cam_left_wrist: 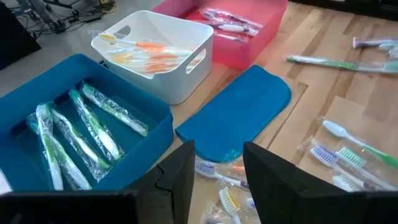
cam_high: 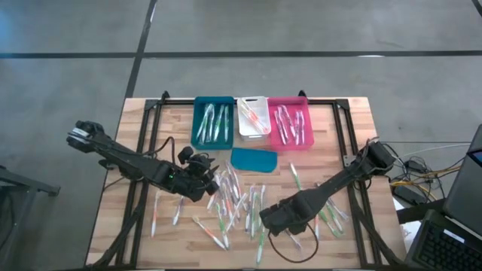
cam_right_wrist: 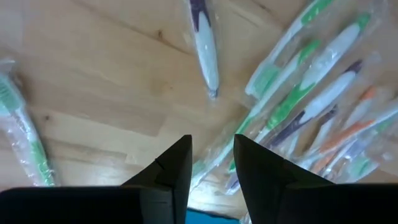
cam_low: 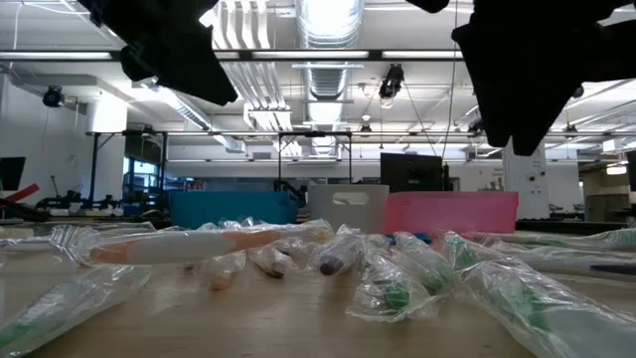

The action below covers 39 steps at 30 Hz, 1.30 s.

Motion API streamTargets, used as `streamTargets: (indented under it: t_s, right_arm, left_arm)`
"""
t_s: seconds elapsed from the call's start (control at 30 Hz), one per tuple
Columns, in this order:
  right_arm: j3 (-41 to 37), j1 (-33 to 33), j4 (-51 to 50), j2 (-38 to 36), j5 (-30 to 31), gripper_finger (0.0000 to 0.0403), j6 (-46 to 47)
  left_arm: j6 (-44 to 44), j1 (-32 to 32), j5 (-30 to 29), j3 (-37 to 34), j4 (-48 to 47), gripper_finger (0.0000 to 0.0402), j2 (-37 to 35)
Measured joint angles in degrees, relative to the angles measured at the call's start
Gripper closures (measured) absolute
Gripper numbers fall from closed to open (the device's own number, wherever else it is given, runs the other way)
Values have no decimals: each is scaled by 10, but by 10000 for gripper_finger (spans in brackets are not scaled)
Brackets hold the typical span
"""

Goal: Pick & Place Toothbrushes
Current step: Put the purple toothbrush into the pink bin

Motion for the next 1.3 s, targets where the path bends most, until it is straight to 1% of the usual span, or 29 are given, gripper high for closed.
streamTargets:
  t_s: [0.17,0.37,0.7,0.97,1.13,1.3]
  right_arm:
    - [-25,9,34,0,-5,279,0]
    - [-79,27,118,0,-7,272,-1]
    - [-149,51,215,-1,-6,268,-3]
    - [-199,53,283,-2,-4,293,-3]
    - [-221,53,292,-5,-2,315,21]
    - [-226,53,288,-5,-2,347,37]
  left_arm:
    - [-8,0,0,-7,10,259,0]
    - [-15,0,0,-7,20,259,0]
    - [-28,0,4,-18,38,259,0]
    - [-36,0,16,-25,50,259,0]
    - [-35,0,16,-25,51,259,0]
    - [-33,0,16,-25,53,259,0]
